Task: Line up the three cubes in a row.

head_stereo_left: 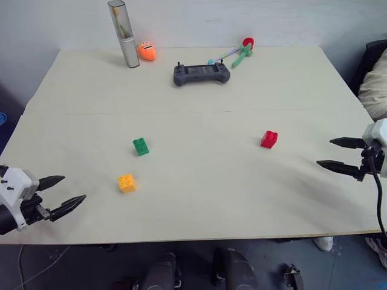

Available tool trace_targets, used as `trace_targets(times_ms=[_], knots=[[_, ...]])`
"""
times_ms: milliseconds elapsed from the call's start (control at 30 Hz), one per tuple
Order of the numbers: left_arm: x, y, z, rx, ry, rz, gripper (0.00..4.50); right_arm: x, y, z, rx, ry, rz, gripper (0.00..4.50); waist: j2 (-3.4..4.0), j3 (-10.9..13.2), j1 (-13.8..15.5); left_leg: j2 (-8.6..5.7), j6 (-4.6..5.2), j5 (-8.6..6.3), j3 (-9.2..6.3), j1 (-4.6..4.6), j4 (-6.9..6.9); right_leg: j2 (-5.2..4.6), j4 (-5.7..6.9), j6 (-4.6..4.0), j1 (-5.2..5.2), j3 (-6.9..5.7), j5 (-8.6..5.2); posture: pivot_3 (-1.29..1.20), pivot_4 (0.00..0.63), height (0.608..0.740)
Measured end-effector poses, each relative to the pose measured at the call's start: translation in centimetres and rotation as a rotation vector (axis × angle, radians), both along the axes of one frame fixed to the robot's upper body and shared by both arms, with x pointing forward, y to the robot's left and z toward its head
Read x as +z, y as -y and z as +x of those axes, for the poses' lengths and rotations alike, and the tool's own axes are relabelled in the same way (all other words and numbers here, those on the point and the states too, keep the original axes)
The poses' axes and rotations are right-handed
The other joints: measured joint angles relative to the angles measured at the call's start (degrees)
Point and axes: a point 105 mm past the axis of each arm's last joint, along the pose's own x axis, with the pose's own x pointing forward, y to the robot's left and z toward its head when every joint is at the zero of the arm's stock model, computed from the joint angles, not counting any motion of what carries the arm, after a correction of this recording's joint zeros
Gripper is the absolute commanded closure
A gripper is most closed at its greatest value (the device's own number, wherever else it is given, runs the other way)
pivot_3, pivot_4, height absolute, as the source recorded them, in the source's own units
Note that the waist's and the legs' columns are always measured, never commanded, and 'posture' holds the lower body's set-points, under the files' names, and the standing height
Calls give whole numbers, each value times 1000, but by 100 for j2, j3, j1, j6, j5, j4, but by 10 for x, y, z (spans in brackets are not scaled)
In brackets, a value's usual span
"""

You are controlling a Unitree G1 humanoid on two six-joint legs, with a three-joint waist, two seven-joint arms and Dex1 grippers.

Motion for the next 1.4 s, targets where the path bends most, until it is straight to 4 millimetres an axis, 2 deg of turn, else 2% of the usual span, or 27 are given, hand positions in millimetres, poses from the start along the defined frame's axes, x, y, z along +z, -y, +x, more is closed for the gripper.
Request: trace_targets(times_ms=[533, 767, 833, 1033, 1067, 1200, 1300, 1400], knots=[[8, 0, 8, 6, 34, 17, 42, -7, -5, -2, -13, -13, -2, 0, 0, 0, 2, 0, 1, 1, 1, 0, 1, 1, 6, 0, 1, 0, 0, 0, 150, 740], [10, 6, 13, -3, 27, -20, 42, -1, -12, 2, 4, 3, -8, 0, 0, 0, 2, -1, 2, 2, 2, 1, 4, 1, 29, 0, 1, 1, 0, 0, 150, 740], [14, 21, 18, -63, 21, -46, 42, 7, -21, 8, 34, 25, 0, 0, 0, 0, -1, 0, 1, 2, 2, 1, 7, 1, 31, 0, 1, 2, 0, 0, 150, 740], [57, 98, 37, -466, 47, -69, 42, 23, -61, 41, 169, 15, -77, 0, 0, 0, 15, -8, 0, 5, 2, 1, 9, 4, 40, 0, -2, 3, 0, 0, 150, 740], [63, 114, 39, -547, 44, -68, 42, 22, -69, 50, 179, 1, -89, 0, 0, 0, 4, -8, 1, 8, 4, -2, 9, 8, 41, 0, -4, 3, 0, 0, 150, 740], [67, 143, 38, -700, 3, -70, 42, 10, -75, 67, 166, -49, -124, 0, 0, 0, -27, -7, 1, 9, 5, -15, 6, 23, 35, 0, -10, -7, -1, 0, 150, 740], [71, 169, 32, -839, -13, -34, 42, 4, -90, 83, 158, -66, -140, 0, 0, 0, -75, -8, 7, 13, 7, -17, 12, 30, 38, 0, -8, -8, -1, 0, 150, 740], [76, 184, 25, -917, 8, -12, 42, -1, -95, 90, 148, -72, -176, 0, 0, 0, -79, -8, 5, 16, 4, -16, 11, 29, 39, 0, -9, -6, -1, 0, 150, 740]])
